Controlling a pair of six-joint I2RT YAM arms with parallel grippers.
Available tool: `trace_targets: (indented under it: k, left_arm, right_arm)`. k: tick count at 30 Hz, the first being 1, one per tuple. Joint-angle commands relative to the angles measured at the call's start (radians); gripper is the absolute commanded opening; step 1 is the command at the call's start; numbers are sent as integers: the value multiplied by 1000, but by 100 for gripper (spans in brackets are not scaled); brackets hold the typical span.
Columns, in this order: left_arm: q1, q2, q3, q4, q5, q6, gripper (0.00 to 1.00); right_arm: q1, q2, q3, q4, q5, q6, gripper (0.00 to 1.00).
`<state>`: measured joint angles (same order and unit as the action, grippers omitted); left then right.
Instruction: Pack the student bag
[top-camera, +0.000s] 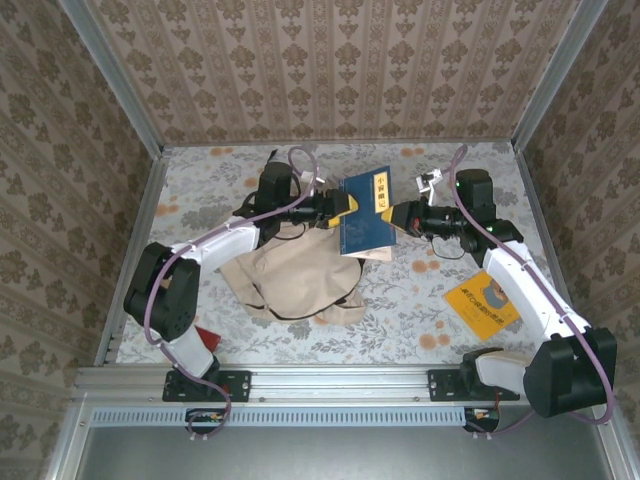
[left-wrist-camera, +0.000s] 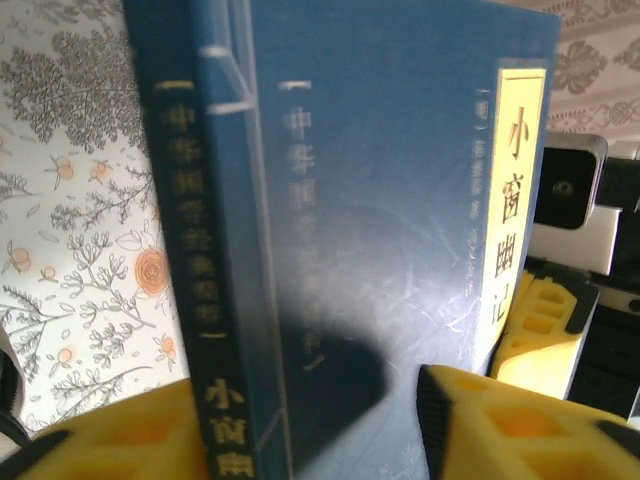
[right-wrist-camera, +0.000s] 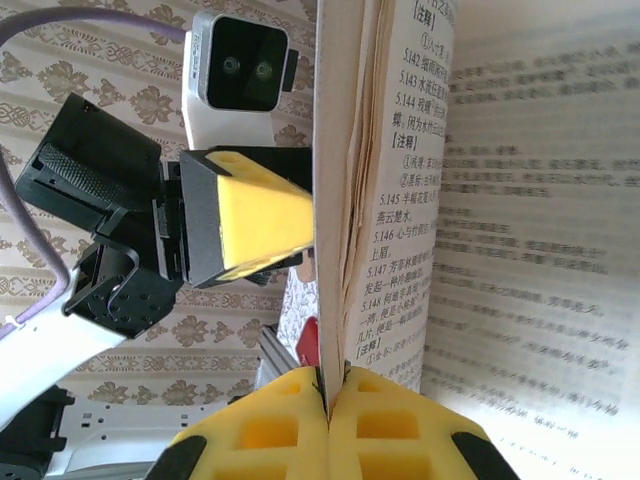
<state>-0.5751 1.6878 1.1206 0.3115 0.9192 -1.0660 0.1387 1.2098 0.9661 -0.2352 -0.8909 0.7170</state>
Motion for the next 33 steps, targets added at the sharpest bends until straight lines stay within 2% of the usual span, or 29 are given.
trace_targets:
  k: [1,3,4,6,8,9,15,19,24,28,33]
  left_arm:
    - [6,-7,14,54,7,-2,35]
    - [10,-13,8,62,-4,-6,23]
    - [13,-16,6,62,-14,-8,17]
    - [18,-26,2,63,-31,-11,8]
    - [26,-46,-15,56,-75,-18,6]
    - [32,-58,-25,55,-93,-21,6]
    - [51,-148,-86,72,-252,-58,6]
    - [46,-198,-116,130,-376,-114,5]
    - [31,-217,-131,219,-466,-204,5]
    - [14,-211,-146,295,-516,-274,4]
    - [-9,-189,-123,307,-571,-331,2]
  right_arm:
    - [-12,-10,14,-36,1,-36,0]
    - [-13,-13,26,-99,40,-61,2]
    - [-13,-16,28,-119,57,-66,7]
    - [-13,-34,22,-146,117,-59,31]
    - [-13,-62,0,-150,182,-27,55]
    - [-13,-77,-17,-136,202,3,64]
    - [30,-155,-189,151,230,282,89]
    - [112,-159,-271,391,301,484,95]
    - [212,-108,-296,616,389,638,99]
    - [269,-50,-294,755,454,733,99]
    - [309,18,-296,858,549,829,93]
